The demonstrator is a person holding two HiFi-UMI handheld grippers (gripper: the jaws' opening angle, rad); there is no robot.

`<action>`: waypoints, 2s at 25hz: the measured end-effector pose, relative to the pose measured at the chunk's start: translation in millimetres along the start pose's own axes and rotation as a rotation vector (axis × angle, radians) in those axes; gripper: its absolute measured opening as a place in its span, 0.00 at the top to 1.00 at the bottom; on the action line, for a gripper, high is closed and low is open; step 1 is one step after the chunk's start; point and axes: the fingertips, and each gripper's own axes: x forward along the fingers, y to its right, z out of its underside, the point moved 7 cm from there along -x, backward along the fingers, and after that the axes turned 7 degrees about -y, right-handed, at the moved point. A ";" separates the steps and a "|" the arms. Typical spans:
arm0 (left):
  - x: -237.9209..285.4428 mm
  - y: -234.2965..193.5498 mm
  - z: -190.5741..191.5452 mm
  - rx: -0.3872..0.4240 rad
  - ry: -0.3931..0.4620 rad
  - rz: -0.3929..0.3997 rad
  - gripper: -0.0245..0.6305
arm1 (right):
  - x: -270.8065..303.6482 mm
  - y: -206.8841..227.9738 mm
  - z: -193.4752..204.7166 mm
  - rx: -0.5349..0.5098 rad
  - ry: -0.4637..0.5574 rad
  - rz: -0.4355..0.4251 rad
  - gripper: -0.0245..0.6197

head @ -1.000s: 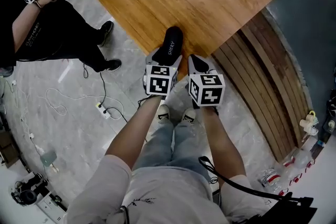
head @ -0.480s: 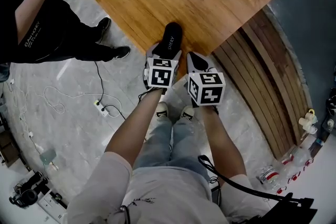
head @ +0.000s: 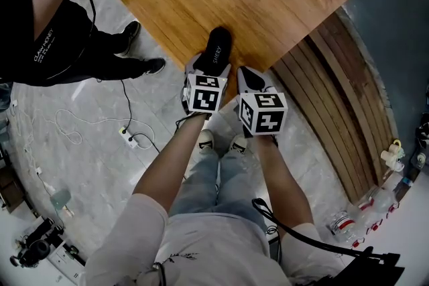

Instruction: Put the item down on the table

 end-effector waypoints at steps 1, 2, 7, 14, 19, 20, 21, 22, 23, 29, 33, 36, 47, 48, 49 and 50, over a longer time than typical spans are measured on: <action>0.1 0.1 0.2 -0.001 -0.003 0.002 0.45 | 0.4 0.2 0.0 -0.001 -0.001 0.000 0.95; -0.3 0.1 -0.2 -0.003 -0.003 0.003 0.45 | 0.7 0.2 0.0 -0.001 -0.001 0.000 0.95; -4.9 -1.0 -4.2 -0.009 0.028 0.014 0.43 | 0.9 -2.2 1.4 -0.006 -0.005 -0.002 0.95; -6.9 5.6 -1.7 -0.003 0.024 0.033 0.41 | -0.4 -1.4 2.0 -0.005 -0.003 -0.002 0.95; -11.8 5.5 -6.8 0.002 0.034 0.039 0.41 | -2.8 -3.2 0.2 -0.007 -0.001 0.001 0.95; -12.8 6.0 -7.7 0.004 0.035 0.041 0.41 | -3.3 -3.1 0.1 -0.005 0.000 0.000 0.95; -14.8 6.7 -8.6 0.007 0.038 0.041 0.41 | -3.9 -3.3 -0.1 -0.003 0.001 -0.001 0.95; -18.1 7.6 -9.3 0.009 0.043 0.040 0.41 | -4.8 -3.9 -0.2 -0.002 0.004 -0.004 0.95; -22.9 8.7 -9.9 0.011 0.050 0.037 0.41 | -6.2 -4.6 -0.4 0.000 0.006 -0.006 0.95; -48.9 15.8 -11.6 0.013 0.091 0.034 0.42 | -15.8 -8.9 -1.7 0.002 0.018 -0.004 0.95; -70.1 21.3 -6.8 0.020 0.094 0.040 0.44 | -36.9 -18.4 -3.1 -0.005 0.030 0.003 0.95; -94.9 26.7 -5.8 0.027 0.115 0.010 0.64 | -60.2 -26.6 -6.1 -0.022 0.044 0.012 0.95; -241.2 76.9 32.7 0.018 0.193 0.021 0.95 | -177.2 -89.7 27.3 -0.105 0.068 0.024 0.95; -251.5 80.1 38.3 0.005 0.194 0.033 0.95 | -185.5 -95.1 33.1 -0.111 0.068 0.025 0.95; -261.1 83.0 43.6 -0.008 0.194 0.042 0.95 | -192.8 -100.0 39.5 -0.117 0.067 0.023 0.95; -269.7 85.8 48.5 -0.018 0.194 0.049 0.95 | -199.0 -104.3 46.1 -0.123 0.066 0.018 0.95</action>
